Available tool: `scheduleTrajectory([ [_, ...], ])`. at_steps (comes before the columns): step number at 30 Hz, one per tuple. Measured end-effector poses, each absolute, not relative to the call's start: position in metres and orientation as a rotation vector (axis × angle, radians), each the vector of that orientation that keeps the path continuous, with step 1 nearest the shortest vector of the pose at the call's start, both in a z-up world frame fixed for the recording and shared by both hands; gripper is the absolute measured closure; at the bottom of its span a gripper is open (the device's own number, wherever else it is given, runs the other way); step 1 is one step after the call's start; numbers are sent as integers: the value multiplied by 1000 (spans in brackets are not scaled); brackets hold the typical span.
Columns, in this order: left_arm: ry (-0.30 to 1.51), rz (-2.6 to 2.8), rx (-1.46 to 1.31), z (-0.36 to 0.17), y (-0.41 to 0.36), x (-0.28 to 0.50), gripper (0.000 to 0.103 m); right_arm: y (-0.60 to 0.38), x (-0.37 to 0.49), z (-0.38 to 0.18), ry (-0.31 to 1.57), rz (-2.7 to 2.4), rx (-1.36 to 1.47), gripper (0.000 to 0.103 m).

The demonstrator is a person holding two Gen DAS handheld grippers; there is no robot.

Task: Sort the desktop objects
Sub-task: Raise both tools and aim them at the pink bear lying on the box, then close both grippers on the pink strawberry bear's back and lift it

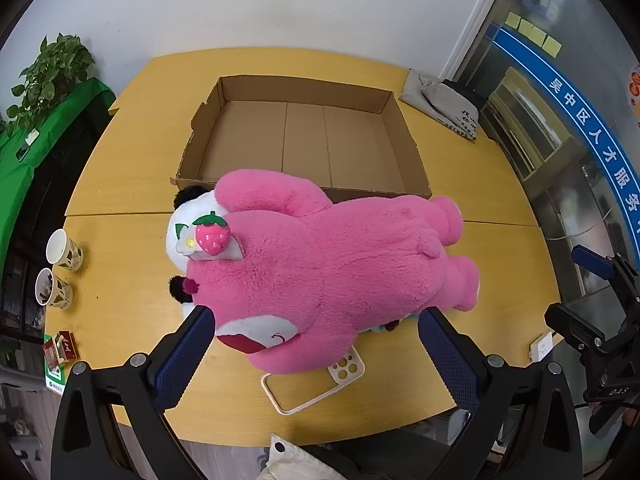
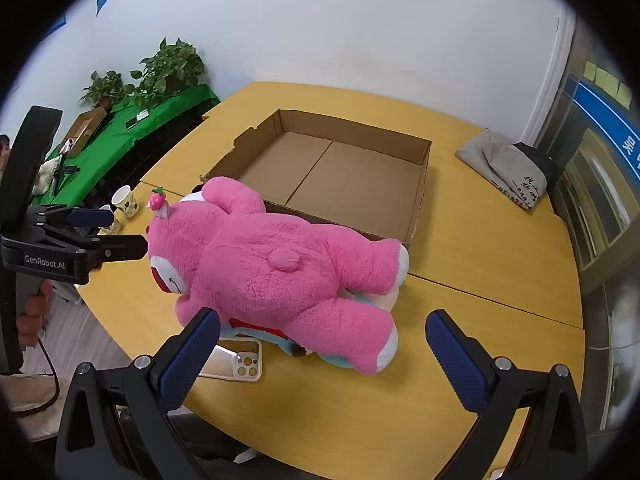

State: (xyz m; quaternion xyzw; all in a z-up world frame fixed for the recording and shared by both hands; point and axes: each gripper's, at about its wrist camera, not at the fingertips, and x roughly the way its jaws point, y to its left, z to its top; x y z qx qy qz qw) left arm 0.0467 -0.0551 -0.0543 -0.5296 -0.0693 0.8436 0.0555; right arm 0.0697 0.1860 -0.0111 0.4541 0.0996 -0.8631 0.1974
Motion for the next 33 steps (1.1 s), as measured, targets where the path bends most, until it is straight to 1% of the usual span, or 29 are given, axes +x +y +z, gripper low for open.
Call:
scheduleTrajectory([
  [4, -235, 2552, -1627, -60, -57, 46, 0, 193, 65, -16, 286, -2383, 1270, 0],
  [12, -372, 2535, -1669, -75, -72, 46, 0, 197, 52, -34, 323, -2299, 1280, 0],
  [18, -392, 2514, -1676, -88, -81, 43, 0, 186, 46, -47, 448, -2250, 1229, 0],
  [25, -393, 2458, -1667, -110, -105, 25, 0, 164, 49, -72, 711, -2191, 1133, 0],
  [33, -408, 2393, -1644, -135, -135, -4, 0, 141, 35, -103, 768, -2133, 1153, 0],
])
